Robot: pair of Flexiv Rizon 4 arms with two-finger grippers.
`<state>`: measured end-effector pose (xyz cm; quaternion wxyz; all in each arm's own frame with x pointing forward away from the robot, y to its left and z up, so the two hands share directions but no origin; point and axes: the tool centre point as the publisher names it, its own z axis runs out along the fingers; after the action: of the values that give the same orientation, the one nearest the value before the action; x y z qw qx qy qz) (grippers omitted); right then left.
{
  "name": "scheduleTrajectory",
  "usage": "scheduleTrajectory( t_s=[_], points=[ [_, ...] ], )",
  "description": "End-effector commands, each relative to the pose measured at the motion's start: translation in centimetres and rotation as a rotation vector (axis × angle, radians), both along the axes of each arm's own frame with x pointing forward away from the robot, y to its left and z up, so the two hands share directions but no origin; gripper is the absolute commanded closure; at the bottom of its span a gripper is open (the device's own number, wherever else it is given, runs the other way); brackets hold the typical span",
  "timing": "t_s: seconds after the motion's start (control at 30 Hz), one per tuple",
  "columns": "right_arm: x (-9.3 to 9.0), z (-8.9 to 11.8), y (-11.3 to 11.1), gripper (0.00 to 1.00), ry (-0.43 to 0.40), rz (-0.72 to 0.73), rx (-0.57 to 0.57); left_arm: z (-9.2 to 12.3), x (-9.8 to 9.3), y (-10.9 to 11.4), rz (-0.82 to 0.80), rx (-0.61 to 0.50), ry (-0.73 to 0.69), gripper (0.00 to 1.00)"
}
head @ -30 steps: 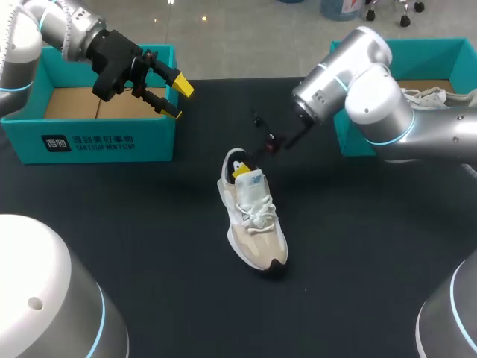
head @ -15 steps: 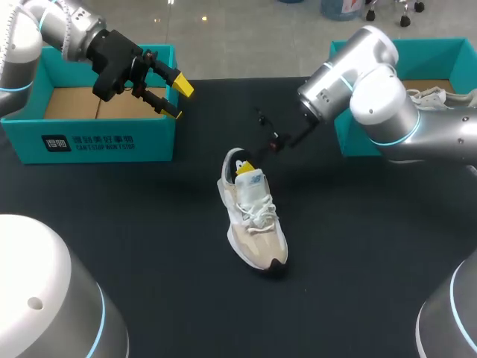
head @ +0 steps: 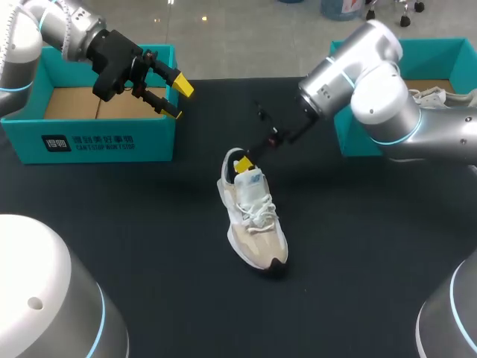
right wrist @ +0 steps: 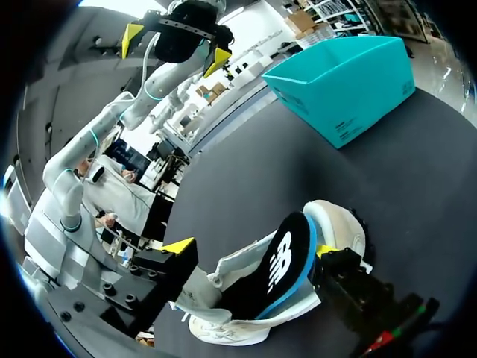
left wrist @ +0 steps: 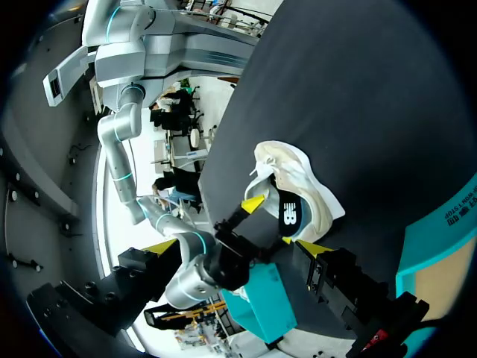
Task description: Take the shoe out of the shoebox, open the shoe tongue, remove and reinsert the insole, then place the shoe into the shoebox
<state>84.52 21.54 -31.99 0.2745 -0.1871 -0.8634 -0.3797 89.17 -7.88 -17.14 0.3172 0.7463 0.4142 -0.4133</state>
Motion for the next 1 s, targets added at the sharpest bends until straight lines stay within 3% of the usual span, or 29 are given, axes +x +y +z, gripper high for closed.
scheduleTrajectory(
  t_s=[0.03, 0.4, 0.5, 0.53, 0.6, 0.77, 0.8, 0.83, 1.0],
  points=[
    [-0.1, 1.0, 0.1, 0.07, -0.011, -0.01, -0.029, 0.0, 0.0, 0.0, -0.001, 0.003, -0.002, 0.0],
    [0.4, 1.7, -0.4, 0.11, -0.03, -0.04, -0.045, 0.0, 0.0, 0.0, -0.001, 0.003, -0.002, 0.0],
    [0.4, 1.5, -0.2, 0.31, -0.026, -0.039, -0.042, 0.0, 0.0, 0.0, -0.001, 0.003, -0.002, 0.0],
    [0.4, 1.2, -0.2, 0.48, -0.023, -0.04, -0.037, 0.0, 0.0, 0.0, -0.001, 0.003, -0.002, 0.0],
    [0.5, 0.9, -0.1, 0.55, -0.018, -0.038, -0.04, 0.0, 0.0, 0.0, -0.001, 0.003, -0.002, 0.0],
    [0.9, 0.4, 0.1, 0.84, -0.022, -0.031, -0.041, 0.0, 0.0, 0.0, -0.001, 0.003, -0.002, 0.0],
    [1.0, 0.2, 0.2, 0.95, -0.023, -0.03, -0.041, 0.0, 0.0, 0.0, -0.001, 0.003, -0.002, 0.0],
    [1.1, 0.1, 0.2, 1.0, -0.024, -0.03, -0.042, 0.0, 0.0, 0.0, -0.001, 0.003, -0.002, 0.0],
    [1.1, -0.7, 0.2, 1.0, -0.017, -0.023, -0.042, 0.0, 0.0, 0.0, -0.001, 0.003, -0.002, 0.0]
  ],
)
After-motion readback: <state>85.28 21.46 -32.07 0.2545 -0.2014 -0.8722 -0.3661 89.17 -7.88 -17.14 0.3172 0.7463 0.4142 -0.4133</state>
